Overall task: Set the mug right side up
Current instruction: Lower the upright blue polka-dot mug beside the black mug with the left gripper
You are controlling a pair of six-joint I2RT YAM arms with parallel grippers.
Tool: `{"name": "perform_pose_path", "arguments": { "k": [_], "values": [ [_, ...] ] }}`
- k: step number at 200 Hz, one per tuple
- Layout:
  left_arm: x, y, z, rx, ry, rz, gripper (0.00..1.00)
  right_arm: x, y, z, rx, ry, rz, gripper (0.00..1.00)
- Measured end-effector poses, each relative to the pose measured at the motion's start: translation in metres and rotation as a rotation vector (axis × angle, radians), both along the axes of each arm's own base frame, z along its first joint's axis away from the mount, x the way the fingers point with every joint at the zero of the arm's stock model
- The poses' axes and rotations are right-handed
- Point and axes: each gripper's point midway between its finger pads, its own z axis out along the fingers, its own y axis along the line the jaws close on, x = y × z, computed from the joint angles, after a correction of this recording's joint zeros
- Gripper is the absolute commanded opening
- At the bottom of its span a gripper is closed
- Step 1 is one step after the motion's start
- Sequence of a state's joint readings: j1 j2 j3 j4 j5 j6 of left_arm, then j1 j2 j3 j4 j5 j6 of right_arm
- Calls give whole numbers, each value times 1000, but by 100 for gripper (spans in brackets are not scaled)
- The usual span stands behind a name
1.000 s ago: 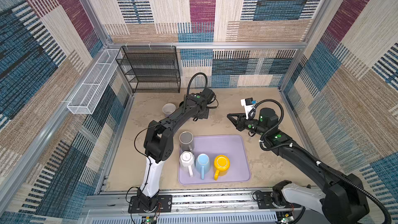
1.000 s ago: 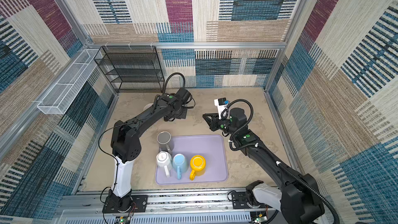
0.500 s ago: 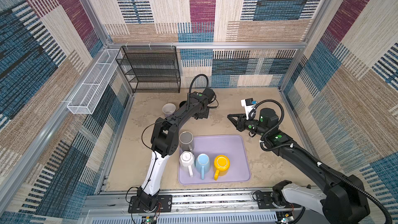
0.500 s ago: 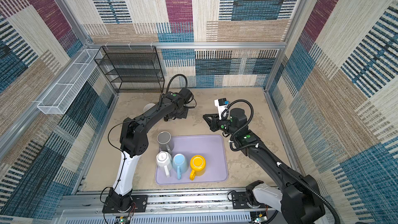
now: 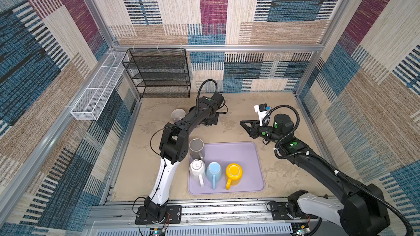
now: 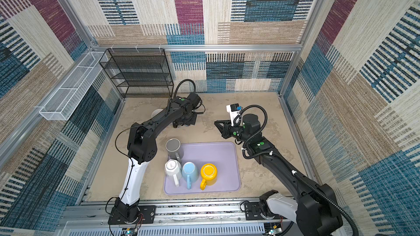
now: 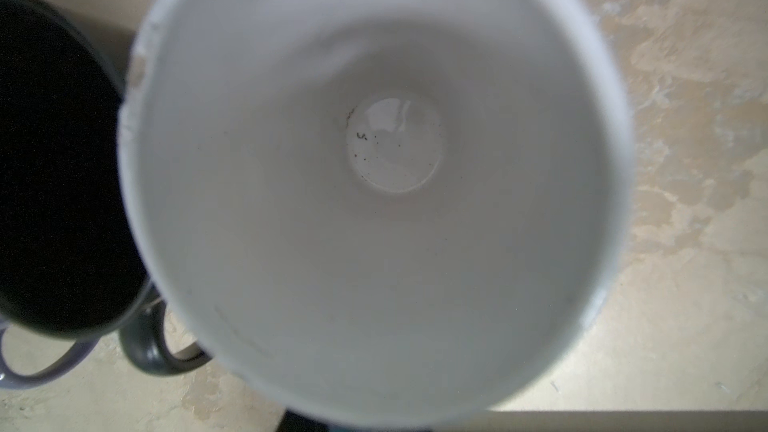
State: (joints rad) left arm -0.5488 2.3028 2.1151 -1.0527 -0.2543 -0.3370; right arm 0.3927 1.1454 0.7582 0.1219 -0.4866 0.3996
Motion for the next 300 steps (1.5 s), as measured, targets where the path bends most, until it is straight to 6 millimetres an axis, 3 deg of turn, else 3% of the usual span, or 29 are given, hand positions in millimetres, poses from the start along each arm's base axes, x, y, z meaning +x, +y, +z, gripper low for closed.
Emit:
{"name": "perform_pose_path", "arguments": {
  "k": [61,135,195,236,300],
  "values": [
    [3,2,-1,2,3,-11,0,1,0,-3,-5,12,0,17],
    [4,2,-2,6,3,-17,19,1,0,-4,-5,13,0,17],
    [5,1,-1,3,-2,-17,26,1,0,-1,-5,11,0,17],
    [6,1,1,1,-5,-18,39,2,1,1,-6,4,1,18],
    [5,0,26,-27,-47,-22,42,3,1,2,-7,8,1,19]
  ]
}}
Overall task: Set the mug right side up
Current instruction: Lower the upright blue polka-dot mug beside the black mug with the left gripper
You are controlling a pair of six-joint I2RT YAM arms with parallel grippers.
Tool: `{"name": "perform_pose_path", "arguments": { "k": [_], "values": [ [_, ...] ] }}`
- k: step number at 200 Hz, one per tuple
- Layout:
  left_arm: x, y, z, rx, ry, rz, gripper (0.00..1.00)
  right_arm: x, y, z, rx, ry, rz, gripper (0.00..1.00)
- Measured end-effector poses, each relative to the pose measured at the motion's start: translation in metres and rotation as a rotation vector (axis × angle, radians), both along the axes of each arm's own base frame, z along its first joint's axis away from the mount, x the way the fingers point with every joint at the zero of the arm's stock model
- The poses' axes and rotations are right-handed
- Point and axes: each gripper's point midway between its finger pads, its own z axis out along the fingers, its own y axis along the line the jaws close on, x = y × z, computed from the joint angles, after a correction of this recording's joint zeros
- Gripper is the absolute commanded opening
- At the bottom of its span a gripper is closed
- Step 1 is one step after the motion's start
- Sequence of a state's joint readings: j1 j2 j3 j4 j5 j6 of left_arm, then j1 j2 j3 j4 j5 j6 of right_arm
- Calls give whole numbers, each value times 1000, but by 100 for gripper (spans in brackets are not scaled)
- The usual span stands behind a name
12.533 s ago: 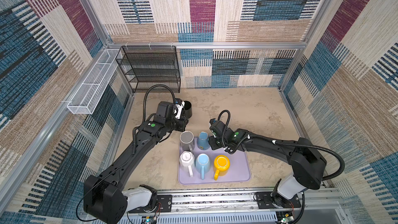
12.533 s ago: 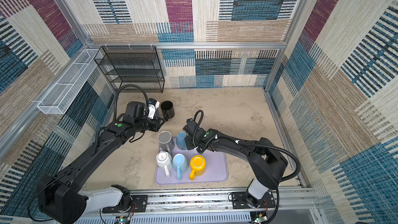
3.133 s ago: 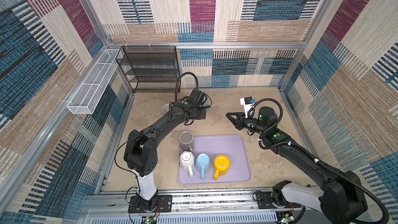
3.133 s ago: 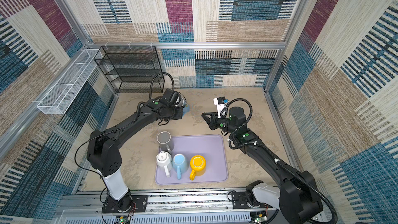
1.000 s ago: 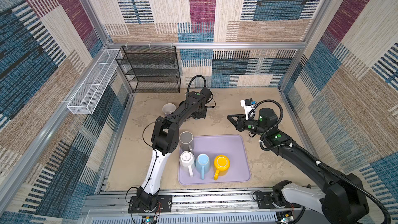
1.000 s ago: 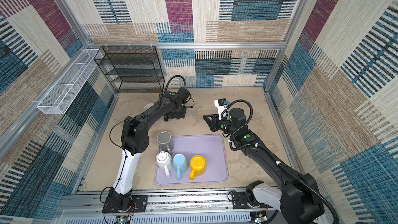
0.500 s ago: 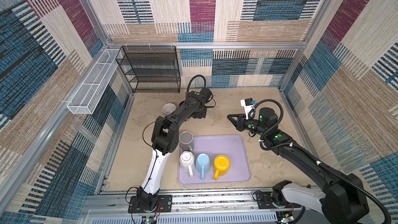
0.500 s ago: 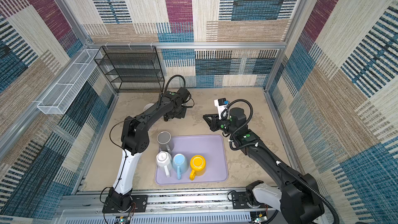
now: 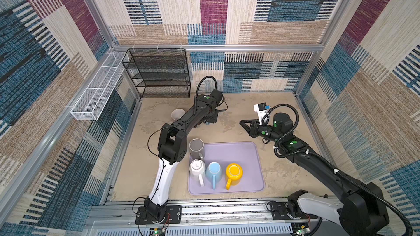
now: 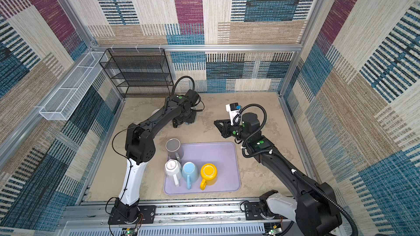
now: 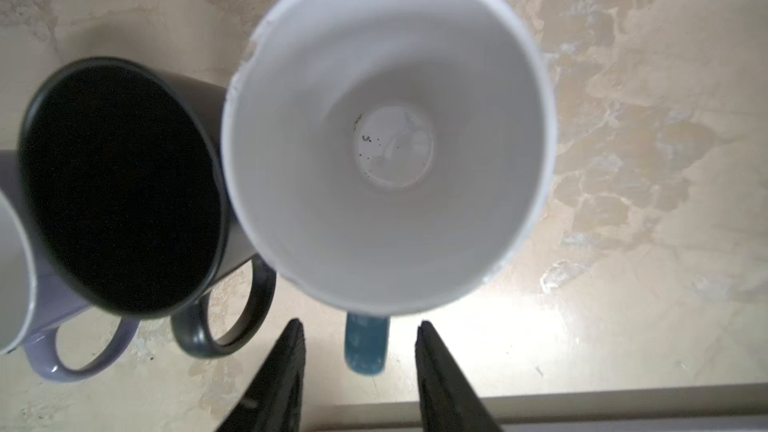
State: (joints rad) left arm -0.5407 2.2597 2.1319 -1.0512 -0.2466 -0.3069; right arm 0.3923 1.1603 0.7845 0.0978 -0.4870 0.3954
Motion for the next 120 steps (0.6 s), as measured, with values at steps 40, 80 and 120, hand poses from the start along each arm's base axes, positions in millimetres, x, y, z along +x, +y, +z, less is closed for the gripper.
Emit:
{"name": "perform_pose_path", "arguments": {
  "k": [40,80,120],
  "values": [
    [-5,-2,12,-31,-5,-15,42,1,0,0,-4,2,0,20],
    [-20,2,32,-63,-22,-30,40,1,0,-3,-9,11,1,20],
    [-40,6,51,-133,-66,-54,38,1,0,-6,-14,17,2,21]
  ]
}}
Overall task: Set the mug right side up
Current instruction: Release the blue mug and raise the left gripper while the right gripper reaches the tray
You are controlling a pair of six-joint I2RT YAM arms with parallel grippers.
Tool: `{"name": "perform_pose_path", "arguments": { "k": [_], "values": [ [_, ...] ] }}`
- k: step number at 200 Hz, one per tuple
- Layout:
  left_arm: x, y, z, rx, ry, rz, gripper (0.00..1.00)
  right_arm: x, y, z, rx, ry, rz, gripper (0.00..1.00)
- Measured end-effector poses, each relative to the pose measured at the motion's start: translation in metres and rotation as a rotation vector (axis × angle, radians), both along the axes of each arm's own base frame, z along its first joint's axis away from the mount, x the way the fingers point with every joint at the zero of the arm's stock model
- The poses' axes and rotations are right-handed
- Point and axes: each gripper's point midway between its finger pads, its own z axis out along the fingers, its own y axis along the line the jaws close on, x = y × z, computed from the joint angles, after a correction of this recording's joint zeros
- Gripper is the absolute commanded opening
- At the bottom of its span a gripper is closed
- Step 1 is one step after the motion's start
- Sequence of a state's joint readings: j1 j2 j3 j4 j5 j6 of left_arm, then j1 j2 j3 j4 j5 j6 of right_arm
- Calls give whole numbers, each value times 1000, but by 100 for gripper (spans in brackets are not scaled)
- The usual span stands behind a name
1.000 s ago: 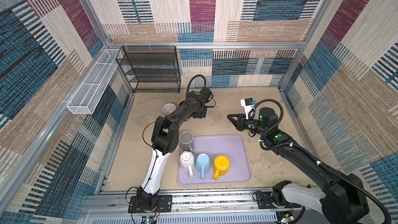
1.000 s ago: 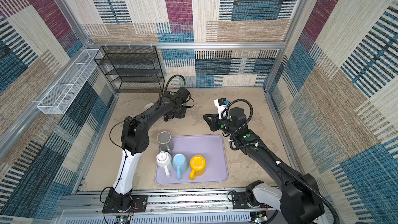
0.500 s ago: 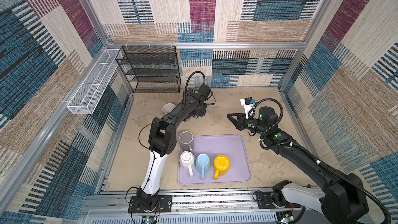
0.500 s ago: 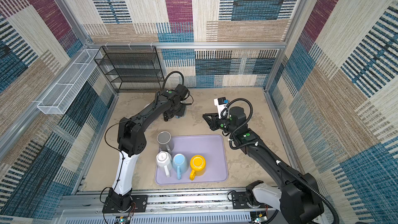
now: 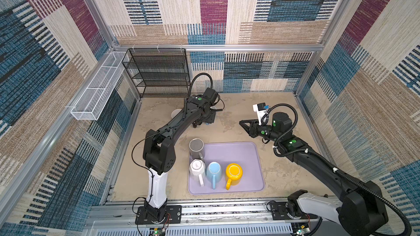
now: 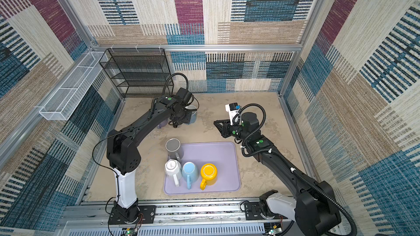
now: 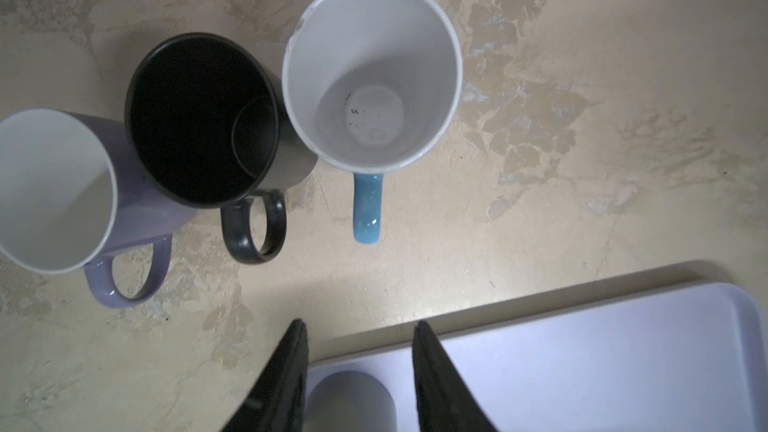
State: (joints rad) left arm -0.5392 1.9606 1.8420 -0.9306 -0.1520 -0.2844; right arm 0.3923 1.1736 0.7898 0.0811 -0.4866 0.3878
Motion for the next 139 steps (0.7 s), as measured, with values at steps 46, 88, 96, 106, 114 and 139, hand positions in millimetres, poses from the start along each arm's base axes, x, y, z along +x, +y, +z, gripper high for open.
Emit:
{"name": "perform_pose_path", "arguments": {
  "k": [46,88,96,106,114,139],
  "values": [
    [-23,9,11,-61,-48,-15,37,1,1,-7,-8,14,6,25],
    [-45,28,7,-73,-39,-4,36,-6,16,-28,-29,63,53,26],
    [-49,32,6,-70,-33,0,36,-9,22,-32,-35,71,70,27],
    [-54,37,3,-69,-28,5,36,-13,30,-36,-45,78,92,27],
    [-58,41,1,-66,-24,9,36,-16,38,-39,-54,80,111,28],
    [-65,57,-4,-61,-14,38,35,-27,64,-51,-83,100,171,28]
  ]
}}
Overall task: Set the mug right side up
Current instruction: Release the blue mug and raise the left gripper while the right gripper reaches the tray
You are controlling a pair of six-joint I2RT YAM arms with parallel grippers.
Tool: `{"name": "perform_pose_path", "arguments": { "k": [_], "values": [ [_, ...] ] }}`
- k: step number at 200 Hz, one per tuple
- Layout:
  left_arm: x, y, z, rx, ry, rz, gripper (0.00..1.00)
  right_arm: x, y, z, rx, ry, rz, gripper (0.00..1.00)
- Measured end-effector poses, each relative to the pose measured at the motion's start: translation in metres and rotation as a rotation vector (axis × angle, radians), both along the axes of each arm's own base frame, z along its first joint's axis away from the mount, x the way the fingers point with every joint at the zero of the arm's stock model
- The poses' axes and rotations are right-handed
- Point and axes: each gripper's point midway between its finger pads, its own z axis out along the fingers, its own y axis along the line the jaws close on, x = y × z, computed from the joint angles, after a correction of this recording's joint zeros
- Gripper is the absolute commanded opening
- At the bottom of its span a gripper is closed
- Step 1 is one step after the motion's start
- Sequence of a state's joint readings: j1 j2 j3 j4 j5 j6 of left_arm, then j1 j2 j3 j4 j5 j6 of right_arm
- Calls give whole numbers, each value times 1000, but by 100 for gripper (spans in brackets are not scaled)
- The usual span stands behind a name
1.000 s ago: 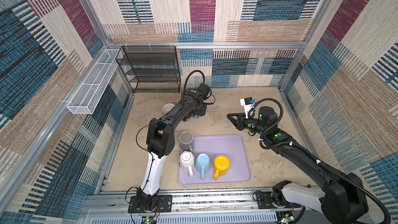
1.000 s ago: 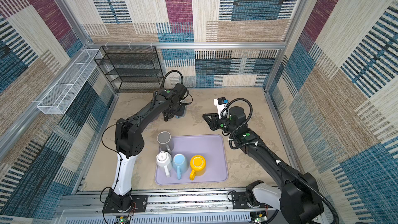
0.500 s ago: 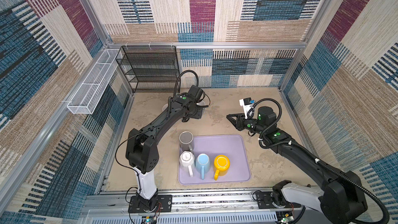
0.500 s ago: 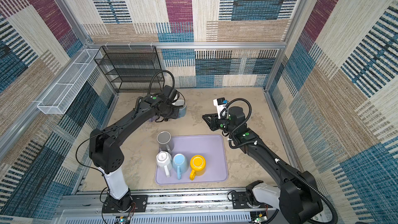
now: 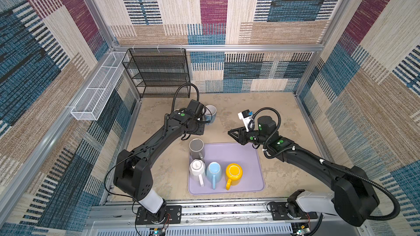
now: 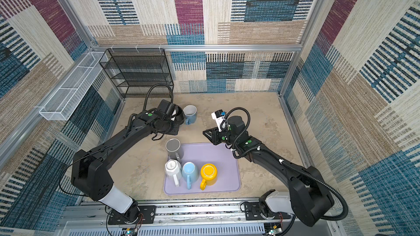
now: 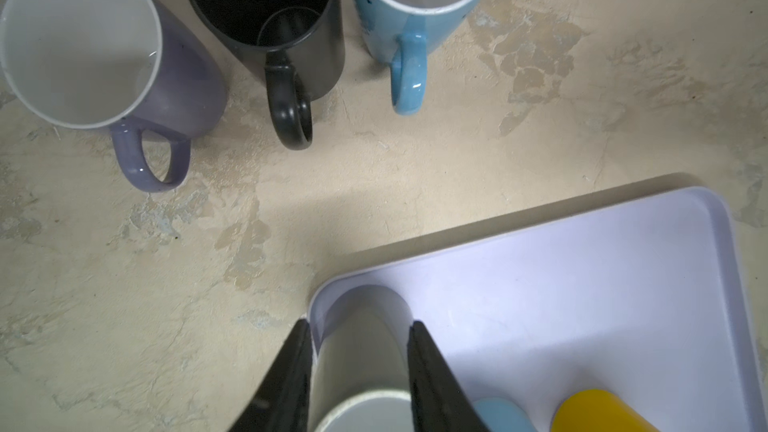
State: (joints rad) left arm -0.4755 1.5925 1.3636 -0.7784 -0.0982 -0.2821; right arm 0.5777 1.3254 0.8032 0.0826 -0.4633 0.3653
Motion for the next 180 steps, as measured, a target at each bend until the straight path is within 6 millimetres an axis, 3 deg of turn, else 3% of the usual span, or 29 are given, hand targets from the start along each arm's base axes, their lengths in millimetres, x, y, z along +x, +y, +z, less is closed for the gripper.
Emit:
{"name": "perform_pose_path", "arguments": {
  "k": [42,76,128,180],
  "values": [
    [-6,34,-8,-17,25,75,35,-20,48,-20,-57,22,88,29],
    [-7,53,-6,-27,16,122,35,-32,75,-35,-108,29,116,30],
    [-12,63,-12,-38,39,145,34,-45,109,-55,-195,36,138,30],
    [-16,62,-16,-52,55,141,34,-48,126,-78,-288,50,125,30]
  ]
}}
